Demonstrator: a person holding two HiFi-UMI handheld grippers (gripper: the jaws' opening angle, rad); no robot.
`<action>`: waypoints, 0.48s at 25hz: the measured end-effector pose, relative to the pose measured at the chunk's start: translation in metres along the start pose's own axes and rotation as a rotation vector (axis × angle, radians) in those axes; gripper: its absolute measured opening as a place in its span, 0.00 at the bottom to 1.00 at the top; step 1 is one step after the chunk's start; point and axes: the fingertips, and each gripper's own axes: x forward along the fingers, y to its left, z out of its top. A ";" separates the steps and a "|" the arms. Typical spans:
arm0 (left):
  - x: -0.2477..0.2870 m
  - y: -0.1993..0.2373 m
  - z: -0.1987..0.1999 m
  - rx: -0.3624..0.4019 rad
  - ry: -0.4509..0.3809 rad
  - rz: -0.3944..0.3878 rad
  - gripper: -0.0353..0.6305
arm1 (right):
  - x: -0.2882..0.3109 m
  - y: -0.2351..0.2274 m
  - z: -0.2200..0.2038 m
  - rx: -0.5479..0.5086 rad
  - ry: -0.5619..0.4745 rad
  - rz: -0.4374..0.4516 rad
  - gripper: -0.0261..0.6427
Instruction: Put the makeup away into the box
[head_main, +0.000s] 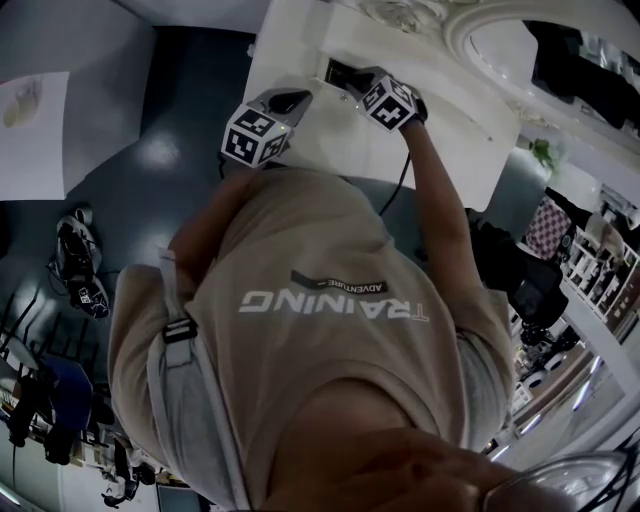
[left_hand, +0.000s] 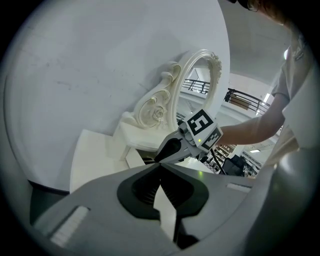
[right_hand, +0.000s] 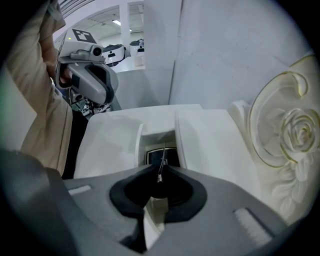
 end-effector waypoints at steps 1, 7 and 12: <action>0.000 0.001 0.000 0.000 0.001 -0.001 0.06 | 0.000 0.000 0.000 0.004 0.003 0.004 0.10; -0.003 0.008 0.001 -0.022 0.004 0.006 0.06 | 0.000 0.000 0.001 -0.003 -0.022 0.023 0.10; -0.005 0.007 -0.001 -0.011 0.024 0.010 0.06 | -0.004 0.000 -0.001 -0.004 -0.044 0.018 0.10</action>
